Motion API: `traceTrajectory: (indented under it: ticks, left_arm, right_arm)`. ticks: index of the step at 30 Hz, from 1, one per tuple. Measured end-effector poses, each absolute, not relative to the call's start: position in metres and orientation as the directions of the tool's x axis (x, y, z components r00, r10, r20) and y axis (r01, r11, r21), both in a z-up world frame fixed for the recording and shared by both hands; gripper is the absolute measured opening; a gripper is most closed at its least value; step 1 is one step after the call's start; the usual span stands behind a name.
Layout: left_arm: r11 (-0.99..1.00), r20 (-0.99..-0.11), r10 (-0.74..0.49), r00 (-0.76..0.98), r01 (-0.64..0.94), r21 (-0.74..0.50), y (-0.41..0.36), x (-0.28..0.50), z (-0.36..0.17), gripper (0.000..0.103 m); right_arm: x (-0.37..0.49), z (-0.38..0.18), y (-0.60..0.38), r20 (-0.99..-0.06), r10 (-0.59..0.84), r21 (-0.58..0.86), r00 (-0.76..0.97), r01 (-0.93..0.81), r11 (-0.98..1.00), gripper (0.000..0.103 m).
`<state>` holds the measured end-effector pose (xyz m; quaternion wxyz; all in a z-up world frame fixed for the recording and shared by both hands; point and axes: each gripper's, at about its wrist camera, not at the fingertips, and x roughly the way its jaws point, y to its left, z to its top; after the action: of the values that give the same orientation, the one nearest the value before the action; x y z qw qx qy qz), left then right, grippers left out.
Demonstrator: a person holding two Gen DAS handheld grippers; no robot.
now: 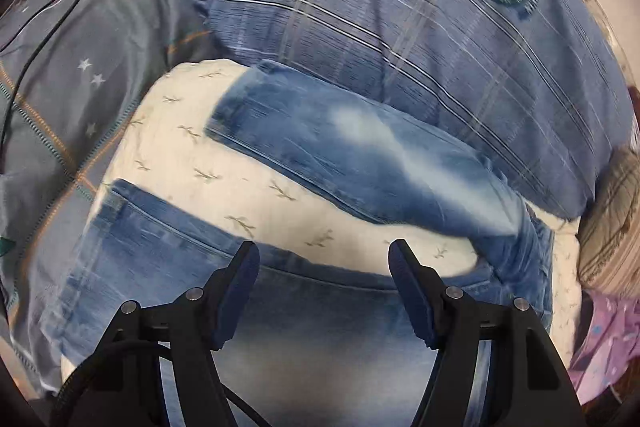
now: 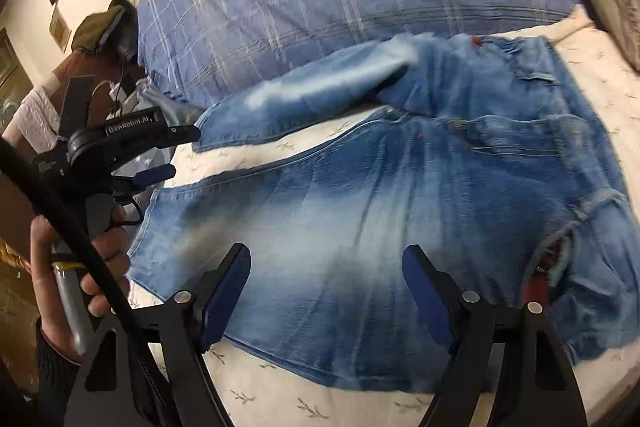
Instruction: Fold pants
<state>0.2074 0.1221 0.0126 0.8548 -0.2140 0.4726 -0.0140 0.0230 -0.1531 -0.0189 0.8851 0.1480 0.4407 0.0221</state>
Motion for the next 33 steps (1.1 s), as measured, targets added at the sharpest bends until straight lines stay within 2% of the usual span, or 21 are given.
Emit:
traceTrajectory:
  ticks: [4,7,13,15,17,19,22,23,24,25,26,29,33]
  left_arm:
    - [0.889,-0.778,-0.193,0.597,-0.228,-0.396,0.151,0.211,0.026,0.068]
    - [0.892,-0.82,-0.135,0.557,-0.292,-0.345,0.174,0.239,0.025,0.068]
    - [0.844,-0.866,-0.168,0.47,-0.385,-0.373,0.21,0.318,-0.015,0.066]
    - [0.856,-0.855,-0.175,0.489,-0.353,-0.377,0.208,0.339,-0.03,0.066]
    - [0.847,-0.854,-0.245,0.46,-0.328,-0.419,0.203,0.357,-0.054,0.066]
    - [0.821,-0.865,-0.311,0.394,-0.347,-0.453,0.198,0.367,-0.081,0.066]
    - [0.86,-0.881,-0.264,0.393,-0.319,-0.399,0.19,0.391,-0.091,0.063]
    - [0.87,-0.886,-0.223,0.406,-0.327,-0.369,0.188,0.396,-0.089,0.041]
    - [0.876,-0.894,-0.193,0.405,-0.34,-0.343,0.189,0.398,-0.09,0.027]
    - [0.87,-0.893,-0.203,0.401,-0.345,-0.353,0.19,0.401,-0.092,0.026]
    - [0.854,-0.886,-0.225,0.407,-0.355,-0.38,0.195,0.403,-0.093,0.023]
    - [0.849,-0.87,-0.234,0.434,-0.345,-0.401,0.202,0.403,-0.081,0.019]
    - [0.827,-0.833,-0.186,0.52,-0.376,-0.419,0.221,0.387,-0.058,0.019]
  right_arm:
    - [0.072,-0.018,-0.135,-0.814,0.237,0.274,0.53,-0.009,0.962,0.08]
    - [0.112,-0.016,-0.113,-0.837,0.231,0.214,0.496,-0.092,0.973,0.079]
    - [0.194,-0.021,-0.066,-0.833,0.274,0.188,0.481,-0.22,0.957,0.079]
    - [0.22,-0.033,-0.049,-0.841,0.261,0.162,0.475,-0.239,0.957,0.077]
    - [0.241,-0.048,-0.035,-0.858,0.239,0.129,0.454,-0.261,0.957,0.072]
    - [0.253,-0.061,-0.024,-0.873,0.209,0.089,0.441,-0.277,0.957,0.072]
    - [0.266,-0.085,-0.006,-0.897,0.113,-0.028,0.427,-0.311,0.95,0.069]
    - [0.268,-0.094,-0.002,-0.902,0.07,-0.069,0.425,-0.304,0.95,0.064]
    - [0.266,-0.094,0.0,-0.895,0.052,-0.094,0.442,-0.302,0.949,0.058]
    - [0.264,-0.093,0.004,-0.887,0.03,-0.125,0.461,-0.301,0.946,0.037]
    - [0.263,-0.092,0.008,-0.882,-0.001,-0.157,0.472,-0.291,0.944,0.023]
    - [0.26,-0.089,0.016,-0.876,-0.028,-0.189,0.482,-0.288,0.939,0.009]
    - [0.247,-0.061,0.027,-0.858,0.042,-0.136,0.511,-0.307,0.942,0.008]
